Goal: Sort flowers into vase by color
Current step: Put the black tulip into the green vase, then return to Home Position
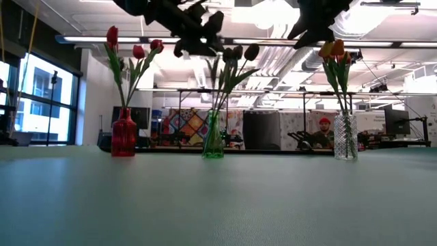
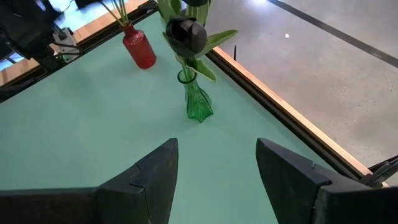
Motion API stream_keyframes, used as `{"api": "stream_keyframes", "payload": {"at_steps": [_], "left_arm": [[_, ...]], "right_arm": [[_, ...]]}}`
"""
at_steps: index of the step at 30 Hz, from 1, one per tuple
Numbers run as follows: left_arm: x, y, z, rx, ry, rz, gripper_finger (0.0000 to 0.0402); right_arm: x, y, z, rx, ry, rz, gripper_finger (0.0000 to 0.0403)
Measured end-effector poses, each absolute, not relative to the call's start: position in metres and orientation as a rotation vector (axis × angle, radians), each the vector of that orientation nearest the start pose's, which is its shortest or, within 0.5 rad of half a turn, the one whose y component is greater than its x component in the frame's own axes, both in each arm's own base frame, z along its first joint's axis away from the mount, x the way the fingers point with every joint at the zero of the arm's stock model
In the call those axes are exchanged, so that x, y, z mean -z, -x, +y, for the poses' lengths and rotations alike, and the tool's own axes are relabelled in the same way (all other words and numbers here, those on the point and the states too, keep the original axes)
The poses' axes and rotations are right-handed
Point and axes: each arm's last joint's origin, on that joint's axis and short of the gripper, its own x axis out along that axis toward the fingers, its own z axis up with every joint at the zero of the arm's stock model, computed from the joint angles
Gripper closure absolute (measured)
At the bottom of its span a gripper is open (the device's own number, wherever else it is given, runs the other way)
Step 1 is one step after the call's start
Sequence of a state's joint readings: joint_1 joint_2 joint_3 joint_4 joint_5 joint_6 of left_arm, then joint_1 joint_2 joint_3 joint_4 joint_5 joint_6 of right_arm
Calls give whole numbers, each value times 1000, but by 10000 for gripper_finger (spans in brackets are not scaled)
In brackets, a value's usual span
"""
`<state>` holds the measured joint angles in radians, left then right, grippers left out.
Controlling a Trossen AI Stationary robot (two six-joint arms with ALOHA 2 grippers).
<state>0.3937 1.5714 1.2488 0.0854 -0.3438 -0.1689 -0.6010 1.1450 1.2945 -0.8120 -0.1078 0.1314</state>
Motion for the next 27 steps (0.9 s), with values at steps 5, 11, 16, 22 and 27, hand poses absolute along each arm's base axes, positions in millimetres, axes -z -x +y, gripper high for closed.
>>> {"api": "stream_keyframes", "payload": {"at_steps": [5, 11, 16, 22, 27], "left_arm": [[-341, -323, 144, -748, 162, 129, 248], [-346, -317, 132, -697, 189, 167, 248], [-362, -304, 109, -655, 181, 172, 253], [-366, -276, 79, -580, 199, 170, 287], [-365, -256, 54, -487, 217, 151, 314]], "right_arm": [[-381, -184, -123, 517, -354, 591, 199], [-375, -192, -127, 476, -350, 615, 199], [-371, -209, -124, 391, -325, 604, 202], [-392, -214, -107, 299, -257, 438, 257], [-405, -211, -83, 195, -190, 367, 320]]}}
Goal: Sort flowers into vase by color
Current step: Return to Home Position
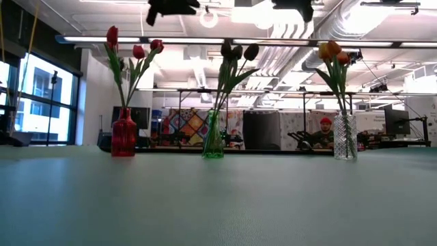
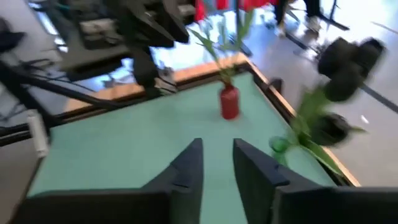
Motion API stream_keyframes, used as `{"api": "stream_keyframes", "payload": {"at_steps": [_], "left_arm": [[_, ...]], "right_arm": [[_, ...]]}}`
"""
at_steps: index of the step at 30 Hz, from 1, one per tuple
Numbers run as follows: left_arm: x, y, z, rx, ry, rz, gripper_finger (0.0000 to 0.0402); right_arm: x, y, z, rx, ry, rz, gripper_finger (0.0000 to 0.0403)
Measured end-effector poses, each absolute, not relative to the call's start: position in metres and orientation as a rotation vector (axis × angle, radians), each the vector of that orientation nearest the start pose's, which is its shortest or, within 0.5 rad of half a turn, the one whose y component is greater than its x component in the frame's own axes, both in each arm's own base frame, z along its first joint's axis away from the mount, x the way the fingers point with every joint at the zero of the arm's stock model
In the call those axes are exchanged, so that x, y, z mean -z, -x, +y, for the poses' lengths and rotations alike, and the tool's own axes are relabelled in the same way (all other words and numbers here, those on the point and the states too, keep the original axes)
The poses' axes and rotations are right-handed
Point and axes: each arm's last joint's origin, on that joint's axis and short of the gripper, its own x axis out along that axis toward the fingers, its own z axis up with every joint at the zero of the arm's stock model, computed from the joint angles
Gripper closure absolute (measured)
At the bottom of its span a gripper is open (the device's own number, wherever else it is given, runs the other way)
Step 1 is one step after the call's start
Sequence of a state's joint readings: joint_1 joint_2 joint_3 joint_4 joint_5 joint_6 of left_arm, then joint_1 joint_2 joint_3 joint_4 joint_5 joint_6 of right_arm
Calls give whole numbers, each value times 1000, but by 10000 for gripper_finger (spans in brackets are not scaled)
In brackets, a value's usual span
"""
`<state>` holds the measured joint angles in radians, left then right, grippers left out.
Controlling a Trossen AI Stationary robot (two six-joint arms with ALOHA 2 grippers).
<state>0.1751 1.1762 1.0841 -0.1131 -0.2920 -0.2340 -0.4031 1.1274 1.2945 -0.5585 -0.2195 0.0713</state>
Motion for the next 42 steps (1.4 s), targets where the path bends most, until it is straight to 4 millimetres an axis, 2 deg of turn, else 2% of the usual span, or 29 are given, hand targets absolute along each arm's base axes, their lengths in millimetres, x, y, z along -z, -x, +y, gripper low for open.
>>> {"api": "stream_keyframes", "payload": {"at_steps": [6, 11, 14, 19, 23, 28, 30, 33, 36, 42], "left_arm": [[-360, -233, 32, -410, 211, 157, 348], [-341, -211, 17, -351, 233, 151, 383], [-332, -196, 9, -310, 243, 120, 398], [-325, -177, -1, -236, 202, 123, 399], [-317, -169, -7, -196, 172, 180, 401], [-308, -156, -10, -199, 173, 171, 401], [-302, -148, -11, -215, 170, 160, 401], [-291, -137, -12, -196, 172, 147, 401], [-272, -130, -14, -118, 164, 182, 401], [-227, -130, -18, -63, 217, 267, 401]], "right_arm": [[-419, -213, -56, 75, -131, 268, 394], [-429, -220, -38, -10, -103, 159, 398], [-418, -227, -29, -51, -127, 90, 401], [-380, -232, -21, -88, -227, -44, 402], [-363, -217, -16, -98, -252, -146, 403], [-358, -189, -5, -79, -232, -167, 403], [-356, -175, -3, -56, -219, -138, 403], [-340, -156, -1, 0, -251, 10, 403], [-326, -143, 1, 45, -266, 53, 403], [-304, -135, 5, 72, -233, -132, 403]]}}
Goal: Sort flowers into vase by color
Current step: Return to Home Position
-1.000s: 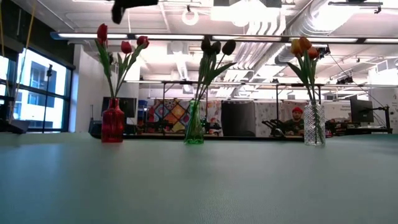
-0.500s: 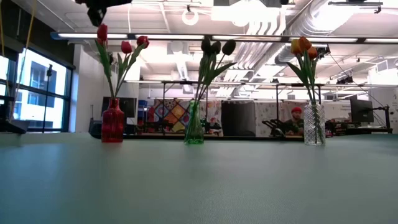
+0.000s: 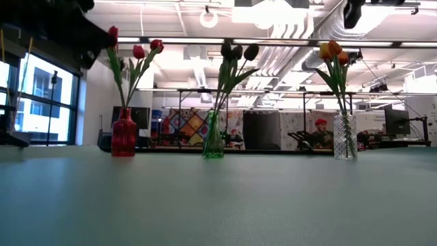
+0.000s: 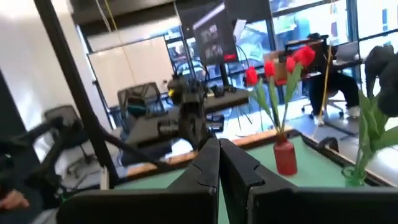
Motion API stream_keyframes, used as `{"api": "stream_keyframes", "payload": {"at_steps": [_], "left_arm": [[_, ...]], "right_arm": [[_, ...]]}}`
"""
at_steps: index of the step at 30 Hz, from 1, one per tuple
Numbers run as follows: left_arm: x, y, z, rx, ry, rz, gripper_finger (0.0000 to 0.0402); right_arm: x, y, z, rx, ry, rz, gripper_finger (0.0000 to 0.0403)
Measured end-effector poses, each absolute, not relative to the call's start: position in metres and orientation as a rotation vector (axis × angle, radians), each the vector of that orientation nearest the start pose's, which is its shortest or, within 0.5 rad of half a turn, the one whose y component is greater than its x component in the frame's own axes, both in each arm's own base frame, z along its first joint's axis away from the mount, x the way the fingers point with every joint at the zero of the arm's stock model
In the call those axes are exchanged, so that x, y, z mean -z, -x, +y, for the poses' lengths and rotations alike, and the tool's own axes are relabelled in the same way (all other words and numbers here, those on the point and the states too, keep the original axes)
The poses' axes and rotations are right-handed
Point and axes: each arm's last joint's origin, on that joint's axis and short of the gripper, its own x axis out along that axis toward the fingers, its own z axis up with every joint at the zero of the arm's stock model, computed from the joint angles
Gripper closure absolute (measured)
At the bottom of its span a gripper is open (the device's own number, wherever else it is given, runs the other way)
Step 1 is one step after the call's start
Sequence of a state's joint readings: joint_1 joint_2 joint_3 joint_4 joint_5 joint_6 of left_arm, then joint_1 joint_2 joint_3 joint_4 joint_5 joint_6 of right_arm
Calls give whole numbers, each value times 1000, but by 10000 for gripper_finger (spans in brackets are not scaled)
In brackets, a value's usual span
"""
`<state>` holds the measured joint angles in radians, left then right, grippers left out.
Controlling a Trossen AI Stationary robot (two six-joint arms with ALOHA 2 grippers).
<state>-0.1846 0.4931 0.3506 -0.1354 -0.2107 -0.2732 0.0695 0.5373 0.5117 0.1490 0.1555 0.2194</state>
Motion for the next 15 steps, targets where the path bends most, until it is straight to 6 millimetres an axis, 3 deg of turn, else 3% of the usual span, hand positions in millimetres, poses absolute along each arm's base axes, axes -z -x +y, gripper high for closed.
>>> {"api": "stream_keyframes", "payload": {"at_steps": [3, 8, 15], "left_arm": [[-215, -131, -19, -66, 227, 227, 401], [-198, -130, -19, -68, 226, 233, 401], [-183, -128, -16, -84, 193, 220, 401]], "right_arm": [[-280, -137, 5, 86, -226, -71, 403], [-240, -140, 6, 96, -361, 76, 403], [-242, -132, 8, 40, -109, -142, 403]]}}
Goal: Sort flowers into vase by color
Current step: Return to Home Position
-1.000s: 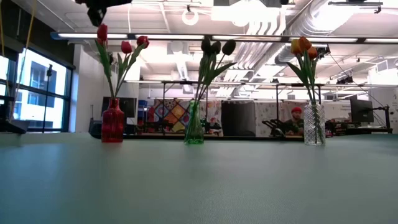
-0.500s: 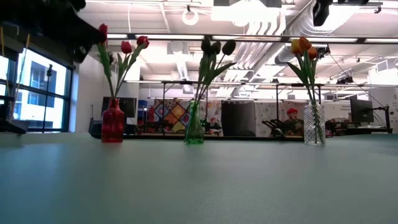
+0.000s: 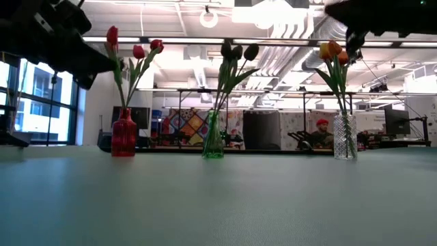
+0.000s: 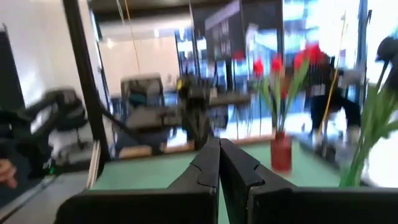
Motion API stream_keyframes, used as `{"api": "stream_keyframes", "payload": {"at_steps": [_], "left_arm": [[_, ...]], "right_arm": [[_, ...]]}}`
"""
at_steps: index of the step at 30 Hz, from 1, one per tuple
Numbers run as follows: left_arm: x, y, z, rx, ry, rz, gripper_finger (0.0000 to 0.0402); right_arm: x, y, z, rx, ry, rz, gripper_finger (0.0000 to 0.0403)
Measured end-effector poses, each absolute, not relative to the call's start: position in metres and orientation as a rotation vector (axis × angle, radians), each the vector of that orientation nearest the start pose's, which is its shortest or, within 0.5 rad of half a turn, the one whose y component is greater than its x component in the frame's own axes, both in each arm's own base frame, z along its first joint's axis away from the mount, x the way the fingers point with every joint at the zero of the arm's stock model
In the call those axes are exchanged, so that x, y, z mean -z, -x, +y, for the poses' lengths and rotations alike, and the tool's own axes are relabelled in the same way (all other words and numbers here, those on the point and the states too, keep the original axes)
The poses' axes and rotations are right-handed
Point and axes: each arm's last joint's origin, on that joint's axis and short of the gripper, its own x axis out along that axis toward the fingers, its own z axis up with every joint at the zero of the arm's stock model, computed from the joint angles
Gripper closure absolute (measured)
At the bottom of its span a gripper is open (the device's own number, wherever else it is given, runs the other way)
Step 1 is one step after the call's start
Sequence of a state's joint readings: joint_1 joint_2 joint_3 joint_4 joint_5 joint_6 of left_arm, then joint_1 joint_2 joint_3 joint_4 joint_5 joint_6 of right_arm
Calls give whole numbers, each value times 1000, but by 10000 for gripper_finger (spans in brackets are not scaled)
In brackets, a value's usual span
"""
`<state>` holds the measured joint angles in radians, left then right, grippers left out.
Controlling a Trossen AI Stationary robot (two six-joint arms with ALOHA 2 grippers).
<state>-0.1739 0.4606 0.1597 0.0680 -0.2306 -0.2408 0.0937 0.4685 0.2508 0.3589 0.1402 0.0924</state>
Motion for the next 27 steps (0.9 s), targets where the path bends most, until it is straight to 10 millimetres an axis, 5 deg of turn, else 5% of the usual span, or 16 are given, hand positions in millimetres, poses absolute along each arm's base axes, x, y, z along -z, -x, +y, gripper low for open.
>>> {"api": "stream_keyframes", "payload": {"at_steps": [11, 27], "left_arm": [[-200, -112, -8, -39, 111, 65, 401], [-196, -93, -3, -24, 27, -42, 401]], "right_arm": [[-234, -95, 5, 11, -68, -288, 403], [-220, -87, 4, 12, -57, -163, 403]]}}
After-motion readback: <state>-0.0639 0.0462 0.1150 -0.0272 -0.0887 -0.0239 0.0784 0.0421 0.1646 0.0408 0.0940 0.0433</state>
